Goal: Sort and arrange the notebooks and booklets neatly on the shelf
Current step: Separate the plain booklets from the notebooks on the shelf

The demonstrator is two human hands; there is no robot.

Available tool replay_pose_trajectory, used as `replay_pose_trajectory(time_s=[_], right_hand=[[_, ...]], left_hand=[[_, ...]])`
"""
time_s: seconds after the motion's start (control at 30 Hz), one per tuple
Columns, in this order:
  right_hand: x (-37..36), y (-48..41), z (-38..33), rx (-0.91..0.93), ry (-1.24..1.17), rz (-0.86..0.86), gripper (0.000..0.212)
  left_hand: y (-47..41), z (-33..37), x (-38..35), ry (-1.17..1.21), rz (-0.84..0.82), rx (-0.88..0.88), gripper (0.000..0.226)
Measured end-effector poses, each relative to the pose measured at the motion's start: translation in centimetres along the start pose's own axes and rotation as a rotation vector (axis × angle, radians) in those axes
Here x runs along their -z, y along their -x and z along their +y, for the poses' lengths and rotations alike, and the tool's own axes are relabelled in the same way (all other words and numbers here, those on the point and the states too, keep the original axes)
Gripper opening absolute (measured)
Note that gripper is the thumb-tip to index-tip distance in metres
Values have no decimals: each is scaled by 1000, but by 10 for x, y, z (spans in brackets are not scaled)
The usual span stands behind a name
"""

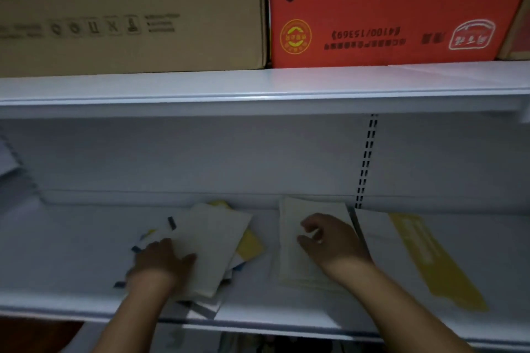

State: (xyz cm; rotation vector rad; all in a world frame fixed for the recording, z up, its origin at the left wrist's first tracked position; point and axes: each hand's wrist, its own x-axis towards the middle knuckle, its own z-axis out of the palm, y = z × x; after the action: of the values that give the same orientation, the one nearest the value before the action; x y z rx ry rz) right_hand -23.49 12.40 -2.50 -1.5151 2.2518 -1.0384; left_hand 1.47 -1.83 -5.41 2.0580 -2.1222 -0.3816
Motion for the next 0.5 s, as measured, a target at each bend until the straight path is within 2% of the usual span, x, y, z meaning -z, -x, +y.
replay_pose_trajectory(time_s=[0.13, 0.2, 0.27, 0.4, 0.5], right_hand=[[-61, -19, -47, 91, 61, -229, 38], [-80, -29, -56, 81, 164, -304, 40], [-92, -36, -59, 30, 252, -384, 42], [-95, -43, -65, -32, 269, -416, 36], [-89, -45, -69, -59, 99, -401, 23]], left_hand=[[13, -30, 13, 33, 86, 16, 65], [19, -39, 22, 102, 22, 62, 69], [23, -45, 32, 112, -33, 96, 60], [27, -62, 42, 231, -34, 154, 40], [28, -57, 42, 481, -34, 164, 35]])
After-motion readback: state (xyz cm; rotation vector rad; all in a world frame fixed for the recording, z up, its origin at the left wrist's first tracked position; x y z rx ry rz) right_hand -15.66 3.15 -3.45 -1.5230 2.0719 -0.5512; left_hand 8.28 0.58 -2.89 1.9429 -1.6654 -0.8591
